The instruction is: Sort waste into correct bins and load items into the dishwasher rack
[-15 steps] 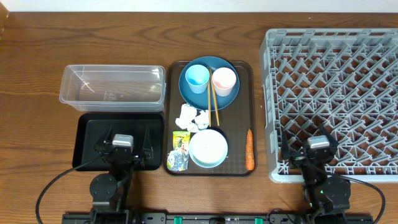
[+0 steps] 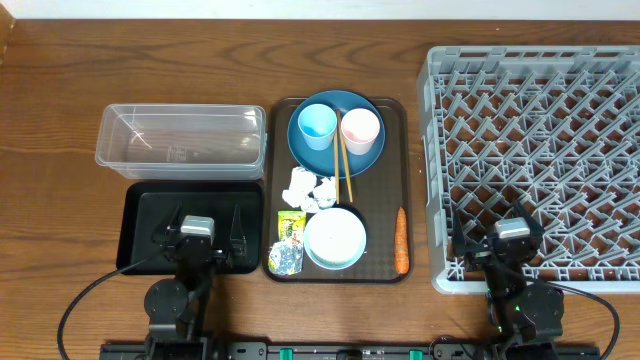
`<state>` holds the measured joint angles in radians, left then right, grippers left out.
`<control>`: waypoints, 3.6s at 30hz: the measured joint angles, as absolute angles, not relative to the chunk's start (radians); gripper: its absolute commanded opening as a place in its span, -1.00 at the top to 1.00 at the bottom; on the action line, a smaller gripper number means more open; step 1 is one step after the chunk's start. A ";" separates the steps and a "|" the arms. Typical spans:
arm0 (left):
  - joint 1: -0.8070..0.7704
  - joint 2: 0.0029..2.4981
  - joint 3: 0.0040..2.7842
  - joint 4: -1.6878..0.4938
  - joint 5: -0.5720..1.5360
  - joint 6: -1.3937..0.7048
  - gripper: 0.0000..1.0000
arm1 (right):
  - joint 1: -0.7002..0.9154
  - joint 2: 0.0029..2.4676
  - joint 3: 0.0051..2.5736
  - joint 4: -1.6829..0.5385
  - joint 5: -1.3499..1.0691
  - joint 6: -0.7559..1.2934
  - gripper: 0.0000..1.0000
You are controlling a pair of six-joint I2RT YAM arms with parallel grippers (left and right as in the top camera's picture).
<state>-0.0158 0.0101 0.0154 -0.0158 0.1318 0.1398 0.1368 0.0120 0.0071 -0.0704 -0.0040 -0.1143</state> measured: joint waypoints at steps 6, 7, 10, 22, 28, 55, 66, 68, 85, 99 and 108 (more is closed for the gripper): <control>-0.016 0.010 0.015 -0.016 0.132 0.139 -0.96 | 0.137 0.012 0.007 -0.070 -0.004 -0.114 -0.99; -0.016 0.010 0.015 -0.016 0.132 0.140 -0.95 | 0.137 0.012 0.007 -0.070 -0.004 -0.114 -0.99; -0.016 0.010 0.015 -0.016 0.132 0.139 -0.96 | 0.137 0.012 0.007 -0.070 -0.004 -0.114 -0.99; -0.016 0.010 0.015 -0.016 0.132 0.140 -0.95 | 0.137 0.012 0.007 -0.070 -0.004 -0.114 -0.99; -0.016 0.010 0.015 -0.016 0.132 0.140 -0.96 | 0.137 0.012 0.007 -0.070 -0.004 -0.114 -0.98; -0.016 0.010 0.015 -0.016 0.132 0.140 -0.96 | 0.137 0.012 0.007 -0.070 -0.004 -0.114 -0.98; -0.016 0.010 0.015 -0.016 0.132 0.139 -0.96 | 0.137 0.012 0.007 -0.070 -0.004 -0.114 -0.98; -0.016 0.010 0.015 -0.016 0.132 0.139 -0.96 | 0.137 0.012 0.007 -0.070 -0.004 -0.114 -0.98; -0.016 0.010 0.015 -0.016 0.132 0.140 -0.95 | 0.137 0.012 0.007 -0.070 -0.004 -0.114 -0.98; -0.016 0.010 0.015 0.005 0.197 0.139 -0.96 | 0.137 0.012 0.007 -0.070 -0.004 -0.114 -0.98; -0.016 0.039 0.141 -0.044 0.434 -0.035 -0.96 | 0.137 0.012 0.007 -0.071 -0.004 -0.114 -0.98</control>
<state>-0.0158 0.0395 0.1406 -0.0437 0.4339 -0.0353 0.1368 0.0124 0.0071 -0.0708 -0.0040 -0.1143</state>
